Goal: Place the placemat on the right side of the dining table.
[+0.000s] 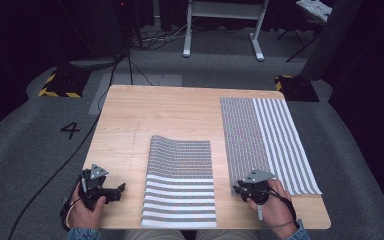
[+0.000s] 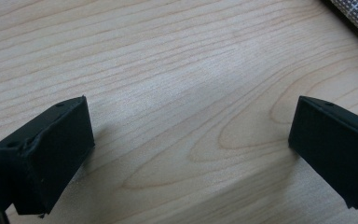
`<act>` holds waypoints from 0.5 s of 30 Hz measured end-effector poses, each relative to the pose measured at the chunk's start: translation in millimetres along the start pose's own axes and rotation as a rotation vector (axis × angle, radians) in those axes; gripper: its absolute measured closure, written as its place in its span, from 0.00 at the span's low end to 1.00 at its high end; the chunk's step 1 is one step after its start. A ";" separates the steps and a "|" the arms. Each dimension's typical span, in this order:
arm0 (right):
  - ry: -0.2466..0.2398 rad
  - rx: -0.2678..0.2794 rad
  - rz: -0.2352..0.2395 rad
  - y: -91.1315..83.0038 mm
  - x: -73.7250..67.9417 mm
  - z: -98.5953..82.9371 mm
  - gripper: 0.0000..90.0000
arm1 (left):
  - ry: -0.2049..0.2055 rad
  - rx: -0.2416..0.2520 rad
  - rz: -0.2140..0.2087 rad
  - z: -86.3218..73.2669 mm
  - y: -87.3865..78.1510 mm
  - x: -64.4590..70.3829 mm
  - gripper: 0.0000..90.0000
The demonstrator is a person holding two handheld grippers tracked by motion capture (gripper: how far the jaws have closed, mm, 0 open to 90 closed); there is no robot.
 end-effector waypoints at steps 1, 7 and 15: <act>0.013 0.019 0.008 -2.2 -4.8 3.3 0.71 | 0.002 -0.002 0.001 -0.1 -0.2 -0.1 0.00; 0.033 0.142 0.133 -11.3 -42.2 25.7 0.45 | 0.000 -0.001 0.001 0.0 -0.1 -0.1 0.00; -0.027 0.256 0.297 -14.2 -86.1 48.5 0.37 | 0.000 0.000 0.000 0.0 0.0 0.0 0.00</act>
Point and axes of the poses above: each handheld gripper's, and its own axes: y roughly forward along the jaws, z roughly out of its top, x roughly to its right, the point moved 9 cm from there along y, roughly forward along the jaws, and after that the axes turned 9 degrees about -z, right-handed, at the moved point
